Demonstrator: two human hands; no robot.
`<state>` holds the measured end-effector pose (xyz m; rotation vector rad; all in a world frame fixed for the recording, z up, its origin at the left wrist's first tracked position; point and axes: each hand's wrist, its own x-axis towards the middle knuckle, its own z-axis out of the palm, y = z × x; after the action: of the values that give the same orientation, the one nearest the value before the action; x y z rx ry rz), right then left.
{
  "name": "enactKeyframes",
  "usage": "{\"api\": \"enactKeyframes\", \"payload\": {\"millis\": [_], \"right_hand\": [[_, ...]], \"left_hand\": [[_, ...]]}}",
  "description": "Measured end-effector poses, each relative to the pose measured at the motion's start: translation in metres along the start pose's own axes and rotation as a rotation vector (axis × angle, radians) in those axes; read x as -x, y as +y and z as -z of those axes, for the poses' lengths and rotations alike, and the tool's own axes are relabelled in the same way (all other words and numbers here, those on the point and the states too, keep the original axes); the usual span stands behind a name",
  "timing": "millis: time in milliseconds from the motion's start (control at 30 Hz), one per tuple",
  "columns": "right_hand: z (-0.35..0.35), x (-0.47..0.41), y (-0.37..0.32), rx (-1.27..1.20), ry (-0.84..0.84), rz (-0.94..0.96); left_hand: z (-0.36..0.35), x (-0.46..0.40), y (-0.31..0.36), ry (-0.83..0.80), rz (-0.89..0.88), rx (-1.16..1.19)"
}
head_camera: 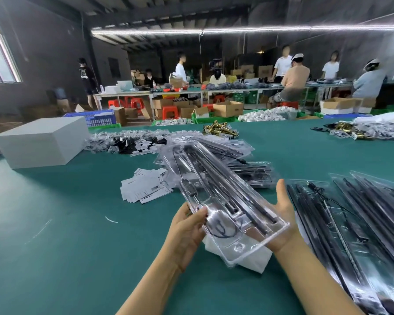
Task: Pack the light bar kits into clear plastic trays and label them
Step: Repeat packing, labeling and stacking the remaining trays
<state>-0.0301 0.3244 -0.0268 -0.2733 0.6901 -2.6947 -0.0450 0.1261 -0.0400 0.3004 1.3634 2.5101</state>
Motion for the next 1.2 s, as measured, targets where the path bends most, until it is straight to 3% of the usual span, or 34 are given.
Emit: {"api": "enactKeyframes", "payload": {"millis": [100, 167, 267, 367, 433, 533, 600, 667, 833, 967, 1200], "right_hand": [[-0.001, 0.002, -0.003, 0.073, 0.046, 0.031], [-0.010, -0.001, 0.002, 0.026, -0.023, 0.071], [-0.026, 0.009, -0.004, 0.092, 0.097, 0.117], [-0.021, 0.006, -0.001, 0.068, -0.170, 0.136], [-0.017, 0.004, -0.006, 0.050, -0.216, 0.178], [-0.021, 0.000, -0.010, 0.444, 0.044, 0.236], [-0.016, -0.002, -0.013, 0.566, 0.203, 0.200], [-0.014, 0.000, -0.017, 0.559, 0.318, 0.217], [-0.013, 0.012, -0.033, 0.439, 0.444, 0.213], [-0.014, 0.025, -0.045, 0.410, 0.491, 0.236], [-0.003, 0.021, -0.050, 0.172, 0.536, 0.329]], "left_hand": [[-0.011, 0.006, -0.001, -0.021, -0.027, 0.128], [-0.017, 0.007, 0.000, -0.057, -0.062, 0.189], [-0.019, 0.008, 0.003, -0.120, -0.121, 0.188], [-0.020, 0.009, 0.003, -0.091, -0.155, 0.132], [-0.021, 0.009, 0.001, -0.028, -0.179, 0.112], [-0.019, 0.008, -0.002, 0.027, -0.226, 0.039], [-0.017, 0.006, -0.001, 0.059, -0.246, -0.063], [-0.014, 0.004, 0.001, 0.099, -0.221, -0.109], [0.006, -0.007, 0.013, 0.304, -0.041, 0.229], [0.040, -0.011, 0.039, 0.363, -0.086, 0.364], [0.050, -0.014, 0.041, 0.409, -0.048, 0.286]]}}
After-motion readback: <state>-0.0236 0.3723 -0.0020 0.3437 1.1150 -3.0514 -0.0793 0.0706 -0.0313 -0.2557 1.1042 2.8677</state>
